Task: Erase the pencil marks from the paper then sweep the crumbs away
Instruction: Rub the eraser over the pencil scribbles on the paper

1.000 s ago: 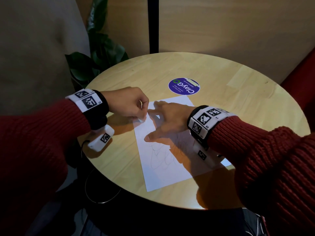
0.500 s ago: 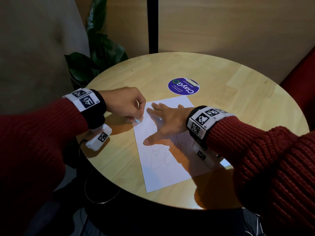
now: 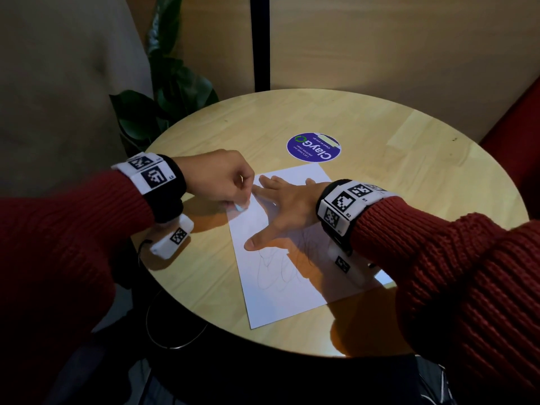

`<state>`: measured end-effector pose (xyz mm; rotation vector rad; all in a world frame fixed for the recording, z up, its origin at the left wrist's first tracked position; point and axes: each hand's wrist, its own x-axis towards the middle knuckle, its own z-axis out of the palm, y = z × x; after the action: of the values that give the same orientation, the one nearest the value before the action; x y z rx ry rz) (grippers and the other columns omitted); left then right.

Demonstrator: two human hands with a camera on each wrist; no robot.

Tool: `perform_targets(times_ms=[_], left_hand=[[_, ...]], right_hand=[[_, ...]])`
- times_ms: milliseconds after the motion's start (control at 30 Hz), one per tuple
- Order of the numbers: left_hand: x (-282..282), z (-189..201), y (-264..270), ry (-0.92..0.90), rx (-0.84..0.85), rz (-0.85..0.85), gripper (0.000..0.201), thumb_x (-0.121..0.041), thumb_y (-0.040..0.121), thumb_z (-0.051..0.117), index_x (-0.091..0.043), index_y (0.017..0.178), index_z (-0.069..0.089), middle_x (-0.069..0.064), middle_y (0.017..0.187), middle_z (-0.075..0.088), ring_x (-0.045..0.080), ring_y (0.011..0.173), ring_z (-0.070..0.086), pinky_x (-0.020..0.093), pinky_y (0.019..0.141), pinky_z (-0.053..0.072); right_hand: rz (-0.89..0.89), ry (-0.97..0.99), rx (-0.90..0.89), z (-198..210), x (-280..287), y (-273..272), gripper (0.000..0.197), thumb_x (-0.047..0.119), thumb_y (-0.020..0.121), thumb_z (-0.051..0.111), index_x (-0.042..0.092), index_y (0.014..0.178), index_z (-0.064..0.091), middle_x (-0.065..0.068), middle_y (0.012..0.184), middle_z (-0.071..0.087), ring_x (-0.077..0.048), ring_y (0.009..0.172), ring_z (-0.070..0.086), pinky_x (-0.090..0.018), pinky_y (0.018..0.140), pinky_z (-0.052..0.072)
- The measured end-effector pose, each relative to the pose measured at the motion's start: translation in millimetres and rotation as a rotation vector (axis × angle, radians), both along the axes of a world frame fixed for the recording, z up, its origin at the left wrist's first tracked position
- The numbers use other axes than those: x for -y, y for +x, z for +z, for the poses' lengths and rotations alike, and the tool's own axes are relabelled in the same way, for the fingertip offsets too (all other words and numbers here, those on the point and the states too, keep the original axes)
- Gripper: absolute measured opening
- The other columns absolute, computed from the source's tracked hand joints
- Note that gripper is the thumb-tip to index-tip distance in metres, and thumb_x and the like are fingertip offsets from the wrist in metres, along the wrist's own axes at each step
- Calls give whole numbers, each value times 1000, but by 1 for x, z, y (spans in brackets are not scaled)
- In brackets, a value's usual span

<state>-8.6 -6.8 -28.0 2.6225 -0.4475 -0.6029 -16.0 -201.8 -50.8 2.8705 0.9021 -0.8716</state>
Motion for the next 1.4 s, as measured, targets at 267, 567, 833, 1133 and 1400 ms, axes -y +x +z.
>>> perform_targets(times_ms=[267, 567, 833, 1133, 1400], left_hand=[[4, -1, -3, -17, 0, -56, 5, -16, 90, 84, -19, 86, 82, -2, 79, 82, 7, 70, 72, 29, 75, 58], [7, -3, -7, -3, -4, -87, 7, -19, 90, 84, -26, 87, 83, -2, 83, 82, 17, 82, 76, 37, 82, 61], [-1, -5, 0, 23, 162, 7, 15, -19, 90, 82, -33, 97, 82, -21, 74, 74, 1, 70, 66, 35, 75, 58], [5, -4, -2, -67, 72, -9, 12, -18, 88, 84, -29, 93, 84, -6, 86, 81, 15, 82, 76, 43, 87, 64], [3, 0, -1, -77, 17, -12, 8, -20, 89, 87, -26, 94, 86, 2, 89, 83, 25, 87, 77, 48, 92, 63]], right_hand=[[2, 7, 0, 0, 0, 0, 125, 92, 70, 61, 46, 163, -7, 9, 173, -19, -11, 158, -18, -69, 123, -3], [-3, 31, -9, -2, 0, 1, 122, 92, 69, 63, 50, 162, -4, 10, 173, -19, -12, 159, -18, -70, 122, -4], [-30, 172, -17, 12, 18, 6, 99, 60, 85, 76, 32, 164, 23, 8, 174, 11, -15, 158, 18, -41, 126, 20], [51, 34, -51, -2, 22, 6, 105, 86, 80, 58, 58, 159, -4, 9, 172, -22, -10, 157, -23, -61, 125, -9], [27, 28, -36, -3, 19, 3, 117, 93, 65, 64, 64, 155, -6, 8, 172, -23, -12, 157, -25, -67, 122, -9]])
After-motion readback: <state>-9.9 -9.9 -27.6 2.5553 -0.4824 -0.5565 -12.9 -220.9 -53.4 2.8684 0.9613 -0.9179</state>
